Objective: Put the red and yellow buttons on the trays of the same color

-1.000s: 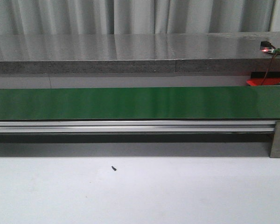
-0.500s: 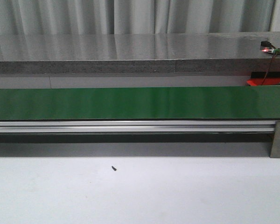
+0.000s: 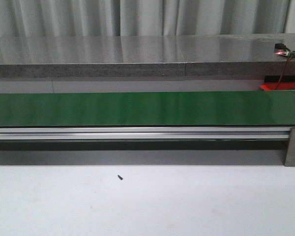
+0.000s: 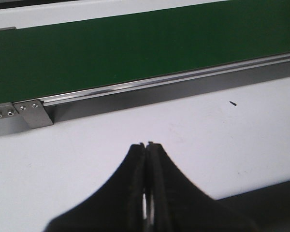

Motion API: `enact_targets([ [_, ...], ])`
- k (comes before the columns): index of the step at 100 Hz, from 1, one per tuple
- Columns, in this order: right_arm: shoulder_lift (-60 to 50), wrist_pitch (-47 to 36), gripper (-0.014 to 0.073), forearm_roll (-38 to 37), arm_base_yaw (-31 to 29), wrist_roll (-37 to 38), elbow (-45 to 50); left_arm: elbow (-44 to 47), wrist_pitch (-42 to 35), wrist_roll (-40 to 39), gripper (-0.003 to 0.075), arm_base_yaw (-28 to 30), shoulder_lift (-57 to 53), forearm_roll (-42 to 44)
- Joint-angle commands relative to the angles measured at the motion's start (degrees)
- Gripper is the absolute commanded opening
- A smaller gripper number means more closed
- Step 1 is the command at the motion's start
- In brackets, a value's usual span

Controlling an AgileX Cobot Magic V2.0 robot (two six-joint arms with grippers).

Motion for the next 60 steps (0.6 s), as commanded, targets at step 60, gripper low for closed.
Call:
enact_targets([
  [60, 0.1, -2.9, -0.0067, -0.5, 0.1, -0.2, -1.5, -2.7, -8.6, -14.5, -0.0020, -0.5, 3.4, 10.2],
])
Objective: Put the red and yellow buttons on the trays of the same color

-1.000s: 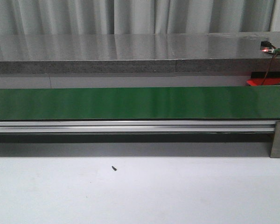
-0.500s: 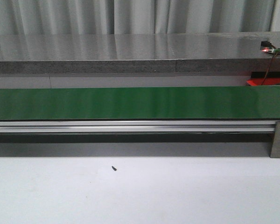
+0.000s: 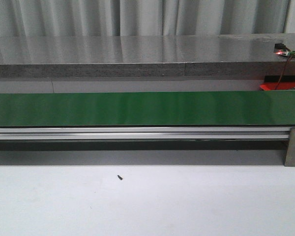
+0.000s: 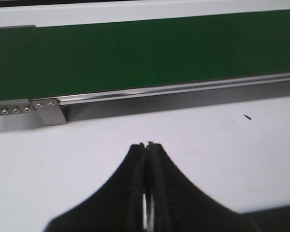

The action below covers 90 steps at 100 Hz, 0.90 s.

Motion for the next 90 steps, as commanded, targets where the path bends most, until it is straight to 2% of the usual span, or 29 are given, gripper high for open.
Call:
enact_targets([
  [1, 0.1, -3.3, -0.0067, -0.5, 0.1, -0.2, -1.5, -2.6, -6.2, -6.7, -0.0020, -0.5, 2.3, 5.7],
  [17, 0.1, -3.3, -0.0067, -0.5, 0.1, -0.2, -1.5, -4.4, -7.6, -17.5, -0.0020, -0.5, 7.2, 14.5],
  [28, 0.1, -3.3, -0.0067, -0.5, 0.1, -0.2, -1.5, -4.8, -9.3, -21.9, -0.0020, -0.5, 10.6, 18.2],
  [53, 0.1, -3.3, -0.0067, -0.5, 0.1, -0.2, -1.5, -8.0, -12.1, -23.3, -0.0020, 0.0, 20.7, 17.5],
  [72, 0.1, -3.3, -0.0067, -0.5, 0.1, -0.2, -1.5, -10.5, -16.4, -23.3, -0.0020, 4.7, 27.9, 13.4],
  [90, 0.1, -3.3, -0.0067, -0.5, 0.1, -0.2, -1.5, -12.4, -17.0, -23.3, -0.0020, 9.3, 33.2, 12.3],
])
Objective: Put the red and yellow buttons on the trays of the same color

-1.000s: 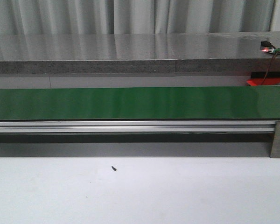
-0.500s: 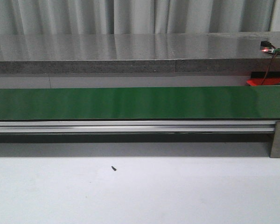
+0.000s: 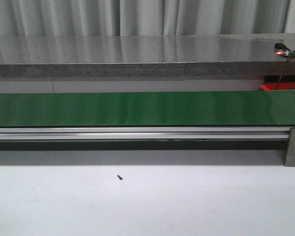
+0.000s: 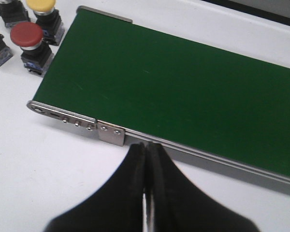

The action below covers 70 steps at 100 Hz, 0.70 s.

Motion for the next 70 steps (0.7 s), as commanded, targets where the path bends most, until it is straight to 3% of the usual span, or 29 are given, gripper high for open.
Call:
enact_targets([
  [1, 0.1, -3.3, -0.0067, -0.5, 0.1, -0.2, -1.5, -2.7, -4.0, -0.6, -0.0020, 2.0, 1.7, -0.7],
  [24, 0.1, -3.3, -0.0067, -0.5, 0.1, -0.2, -1.5, -2.7, -5.4, -0.6, -0.0020, 6.0, 5.2, -2.4],
  [37, 0.1, -3.3, -0.0067, -0.5, 0.1, -0.2, -1.5, -2.7, -6.8, 0.6, -0.0019, 11.0, 6.8, -5.6],
  [47, 0.1, -3.3, -0.0067, -0.5, 0.1, -0.2, -1.5, -2.7, -7.7, 6.8, -0.0019, 14.3, 8.2, -10.7],
  [59, 0.1, -3.3, -0.0067, -0.5, 0.1, -0.2, -1.5, -2.7, -7.9, 18.9, -0.0018, 18.5, 10.5, -22.7],
  [70, 0.1, -3.3, -0.0067, -0.5, 0.1, -0.2, -1.5, -3.7, -7.8, 20.7, -0.0015, 20.7, 12.6, -23.9],
])
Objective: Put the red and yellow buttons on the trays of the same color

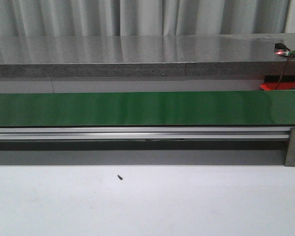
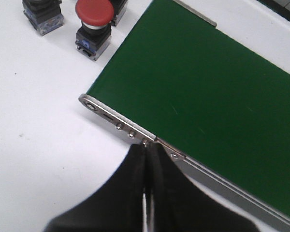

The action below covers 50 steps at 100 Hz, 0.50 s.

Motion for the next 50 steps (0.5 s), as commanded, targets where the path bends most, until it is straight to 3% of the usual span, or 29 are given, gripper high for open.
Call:
enact_targets([
  [1, 0.1, -3.3, -0.0067, -0.5, 0.1, -0.2, -1.5, -2.8, -3.3, 3.1, -0.0014, 1.7, 0.7, -2.9],
  [10, 0.1, -3.3, -0.0067, -0.5, 0.1, -0.2, -1.5, -4.8, -3.1, 3.7, 0.0028, 3.0, 2.9, -1.6],
  [17, 0.1, -3.3, -0.0067, -0.5, 0.1, -0.2, -1.5, -6.4, -2.5, 3.7, 0.0109, 3.9, 4.7, -0.8],
  [39, 0.1, -3.3, -0.0067, -0.5, 0.1, -0.2, -1.5, -11.0, -1.1, 3.7, 0.0481, 7.0, 9.3, 0.5],
  [50, 0.1, -3.3, -0.0067, -0.5, 0.1, -0.2, -1.5, -13.3, 0.9, 3.7, 0.0536, 8.6, 11.3, 2.6],
])
